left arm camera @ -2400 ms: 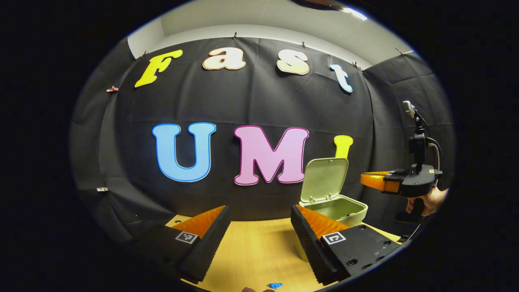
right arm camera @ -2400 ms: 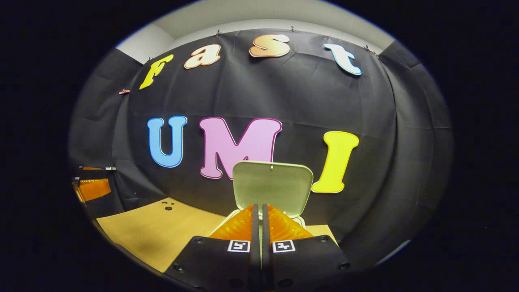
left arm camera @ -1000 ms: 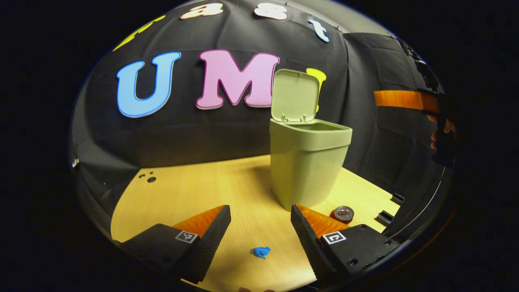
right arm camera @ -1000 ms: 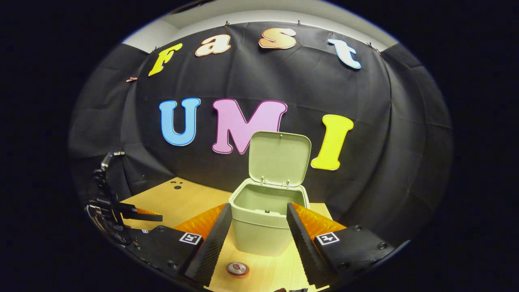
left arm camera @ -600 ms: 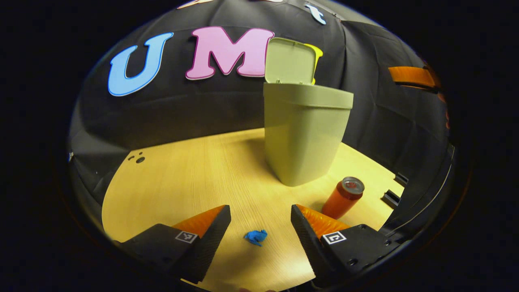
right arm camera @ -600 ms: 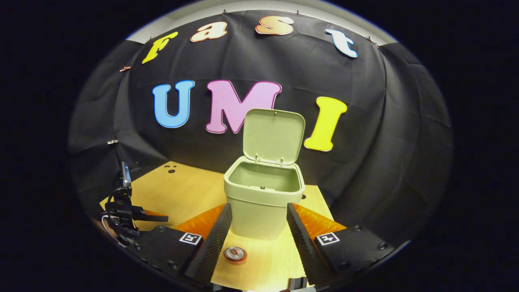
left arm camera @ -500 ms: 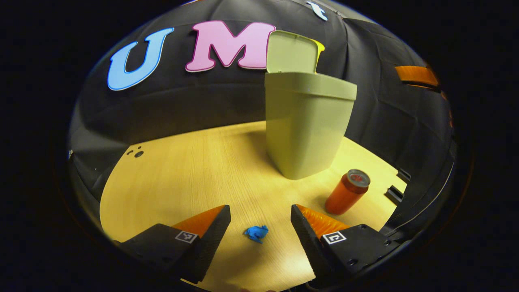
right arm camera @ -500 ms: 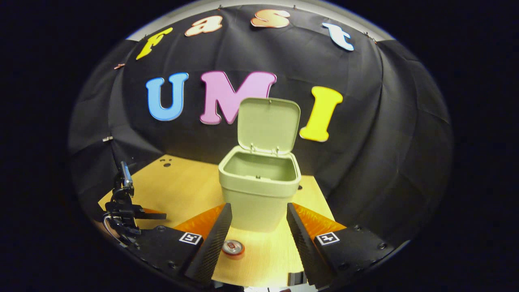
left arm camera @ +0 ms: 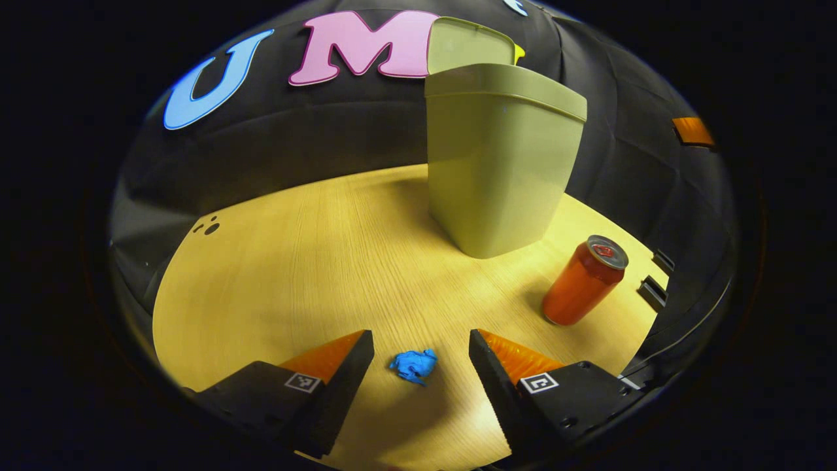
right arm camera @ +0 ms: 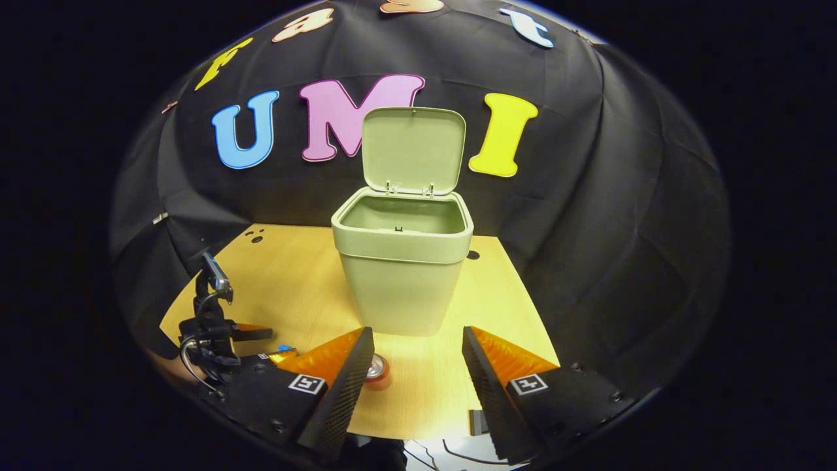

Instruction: Press the lid of the desktop garbage bin to open it, pick up the crumpled paper on the desktop and throw it into the bin, then pick up the pop can on the desktop and drop it into the bin, and finally close the garbage bin lid.

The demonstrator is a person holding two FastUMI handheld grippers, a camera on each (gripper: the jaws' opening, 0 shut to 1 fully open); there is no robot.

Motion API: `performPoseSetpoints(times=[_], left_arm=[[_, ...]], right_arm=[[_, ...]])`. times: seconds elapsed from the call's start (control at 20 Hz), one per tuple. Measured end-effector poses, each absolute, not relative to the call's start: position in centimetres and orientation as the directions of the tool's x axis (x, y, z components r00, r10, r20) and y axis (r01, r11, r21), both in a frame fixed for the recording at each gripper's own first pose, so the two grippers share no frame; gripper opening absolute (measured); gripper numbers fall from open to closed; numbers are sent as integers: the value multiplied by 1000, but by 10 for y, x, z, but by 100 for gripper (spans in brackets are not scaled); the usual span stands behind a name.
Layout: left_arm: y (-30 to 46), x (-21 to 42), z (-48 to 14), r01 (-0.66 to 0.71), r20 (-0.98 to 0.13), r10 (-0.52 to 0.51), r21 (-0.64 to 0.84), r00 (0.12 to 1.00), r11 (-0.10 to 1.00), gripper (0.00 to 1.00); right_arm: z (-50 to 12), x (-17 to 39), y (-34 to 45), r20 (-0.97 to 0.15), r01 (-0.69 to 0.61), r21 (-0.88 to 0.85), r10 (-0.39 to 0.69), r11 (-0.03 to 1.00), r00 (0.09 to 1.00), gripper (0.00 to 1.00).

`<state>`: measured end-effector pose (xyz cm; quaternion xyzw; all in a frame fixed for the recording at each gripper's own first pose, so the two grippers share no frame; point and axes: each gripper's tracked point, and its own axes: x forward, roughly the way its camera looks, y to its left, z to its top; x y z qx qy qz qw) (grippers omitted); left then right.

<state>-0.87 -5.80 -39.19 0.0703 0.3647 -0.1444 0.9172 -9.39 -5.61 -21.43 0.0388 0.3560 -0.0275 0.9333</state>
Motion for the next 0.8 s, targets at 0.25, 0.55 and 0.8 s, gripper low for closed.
performPoseSetpoints(times=[0.25, 0.55, 0.8], left_arm=[[-51, -11, -411, 302, -723, -191, 26, 664, 953, 91], [-47, -11, -429, 289, -760, -172, 20, 626, 957, 75], [-49, -11, -434, 301, -776, -190, 0, 602, 954, 57]], right_arm=[[-216, -96, -58, -673, 87, 56, -27, 995, 739, 87], [-216, -100, -61, -684, 107, 58, -39, 993, 728, 87], [-216, -104, -66, -690, 125, 53, -54, 991, 722, 87]])
